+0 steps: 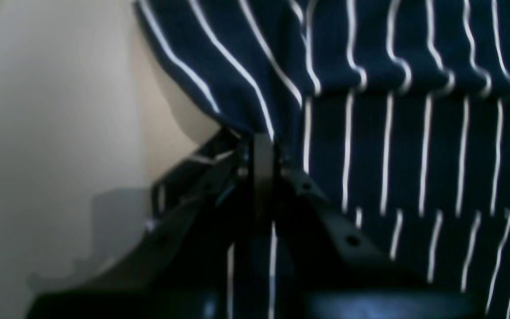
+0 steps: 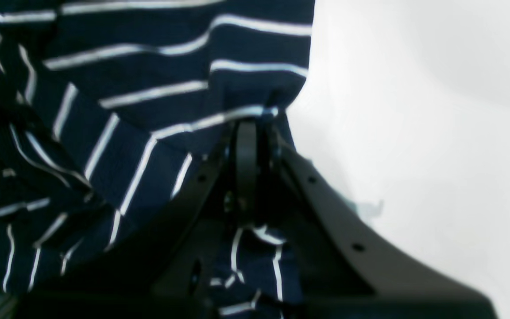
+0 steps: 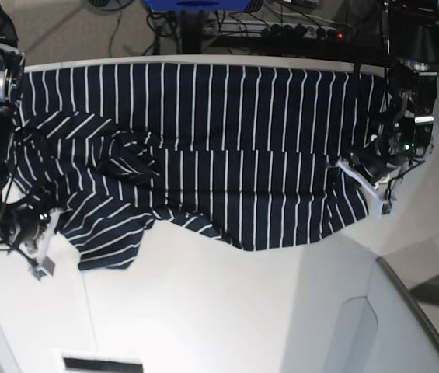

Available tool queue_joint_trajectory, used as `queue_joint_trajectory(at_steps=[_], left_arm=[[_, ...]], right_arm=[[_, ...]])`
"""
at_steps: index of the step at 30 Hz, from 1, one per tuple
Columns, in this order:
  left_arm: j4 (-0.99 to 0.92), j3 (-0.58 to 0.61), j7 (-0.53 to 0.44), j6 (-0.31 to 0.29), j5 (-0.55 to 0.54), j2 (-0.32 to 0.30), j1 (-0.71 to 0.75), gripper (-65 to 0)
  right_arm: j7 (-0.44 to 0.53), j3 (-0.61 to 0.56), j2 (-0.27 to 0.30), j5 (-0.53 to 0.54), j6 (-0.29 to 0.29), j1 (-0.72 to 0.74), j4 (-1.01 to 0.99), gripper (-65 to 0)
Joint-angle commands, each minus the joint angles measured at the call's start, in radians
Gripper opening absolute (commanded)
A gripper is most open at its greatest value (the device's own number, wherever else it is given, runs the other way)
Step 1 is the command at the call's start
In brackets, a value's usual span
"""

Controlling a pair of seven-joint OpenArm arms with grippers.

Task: Layout the t-shirt on the table in an organized manner, then fold the t-shirt properly
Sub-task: 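Slide the left gripper along the shirt edge toward the hem corner, then grasp the shirt corners with both grippers and pull them apart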

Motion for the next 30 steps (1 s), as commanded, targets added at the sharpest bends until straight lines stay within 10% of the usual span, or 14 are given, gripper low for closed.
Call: queue_joint_trajectory(at_steps=[1,12,19,30], left_arm=[[0.027,-0.007,0.003,-0.004,-0.001,-0.024,0.009,-65.0],[0.041,-0.007,0.028,-0.004,-0.006,-0.05,0.098,-65.0],[0.097,-0.058,0.038,-0.004,-0.004,-0.043,0.109,-18.1],[-0.114,-0.243,-0.112,-0.007,-0.001,-0.006,-0.032,-16.3]], right_arm=[[0.013,0.001,0.015,0.013,0.005,0.03,0.013,-64.4],[0.009,-0.002,0.015,0.013,0.005,0.03,0.013,-64.4],[0.009,-0.004,0.015,0.011,0.005,0.03,0.011,-64.4],[0.009,-0.004,0.013,0.011,0.005,0.03,0.011,-64.4]])
